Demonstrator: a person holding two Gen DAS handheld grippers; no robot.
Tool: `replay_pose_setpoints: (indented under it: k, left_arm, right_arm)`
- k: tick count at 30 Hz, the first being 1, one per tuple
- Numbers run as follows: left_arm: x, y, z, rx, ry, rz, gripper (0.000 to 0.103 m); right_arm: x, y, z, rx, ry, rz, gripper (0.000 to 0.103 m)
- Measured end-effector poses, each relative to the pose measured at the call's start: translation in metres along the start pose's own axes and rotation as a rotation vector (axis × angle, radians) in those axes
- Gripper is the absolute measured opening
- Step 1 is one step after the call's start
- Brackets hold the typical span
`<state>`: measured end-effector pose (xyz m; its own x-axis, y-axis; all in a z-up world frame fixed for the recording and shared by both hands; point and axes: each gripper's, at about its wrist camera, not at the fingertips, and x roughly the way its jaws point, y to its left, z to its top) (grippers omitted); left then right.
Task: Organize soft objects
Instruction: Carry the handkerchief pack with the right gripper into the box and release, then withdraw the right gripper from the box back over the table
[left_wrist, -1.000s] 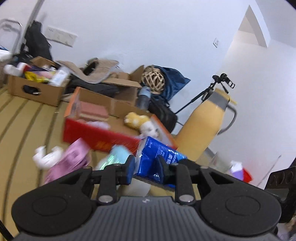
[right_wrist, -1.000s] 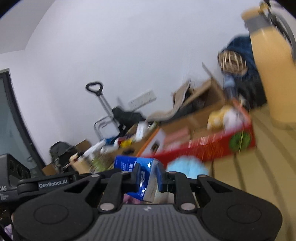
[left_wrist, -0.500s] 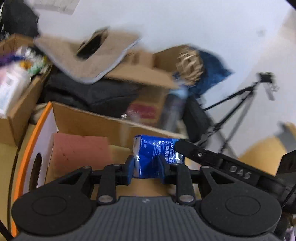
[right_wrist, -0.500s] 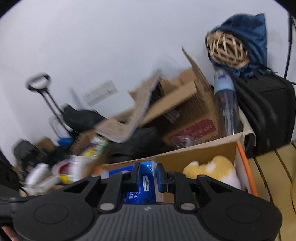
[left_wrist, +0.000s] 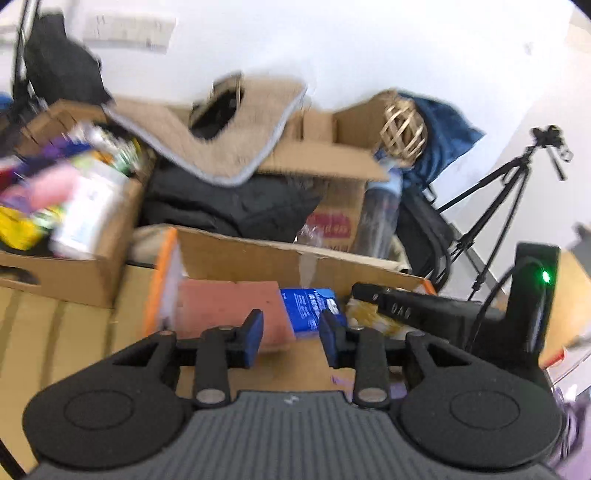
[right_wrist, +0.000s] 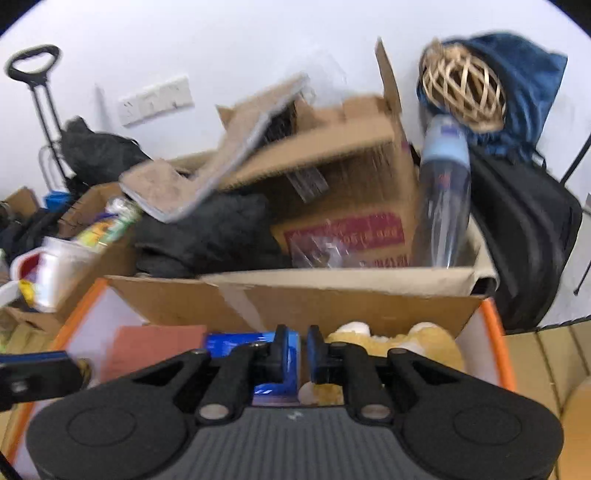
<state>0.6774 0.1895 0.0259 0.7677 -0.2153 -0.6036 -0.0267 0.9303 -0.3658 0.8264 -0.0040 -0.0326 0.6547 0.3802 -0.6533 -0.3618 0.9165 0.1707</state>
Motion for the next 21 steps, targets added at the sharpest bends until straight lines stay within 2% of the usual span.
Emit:
replay_pose_setpoints:
  k: [2, 6, 8, 10, 12, 17, 21]
  left_arm:
    - [-0.044, -0.004, -0.014, 0.052, -0.045, 0.012, 0.039]
    - [-0.123, -0.012, -0.049, 0.122, -0.139, 0.074, 0.046]
    - [-0.158, -0.014, -0.07, 0.13, -0.168, 0.095, 0.052]
    - [-0.187, -0.016, -0.094, 0.141, -0.193, 0.103, 0.063]
    - [-0.211, -0.019, -0.121, 0.147, -0.204, 0.093, 0.063]
    - [-0.246, -0.036, -0.194, 0.145, -0.22, 0.003, 0.069]
    - [-0.272, -0.053, -0.259, 0.175, -0.242, -0.064, 0.073]
  right_arm:
    - [-0.033, 0.006, -0.001, -0.004, -0.034, 0.045, 0.013]
    - [-0.102, 0.022, -0.018, -0.039, -0.102, 0.1, 0.022]
    - [-0.137, 0.029, -0.034, -0.042, -0.119, 0.137, 0.027]
    - [-0.176, 0.034, -0.056, -0.05, -0.142, 0.166, 0.033]
    - [-0.212, 0.037, -0.082, -0.059, -0.163, 0.187, 0.049]
    - [-0.298, 0.04, -0.166, -0.064, -0.219, 0.192, 0.056]
    - [-0.358, 0.041, -0.241, -0.062, -0.261, 0.11, 0.066]
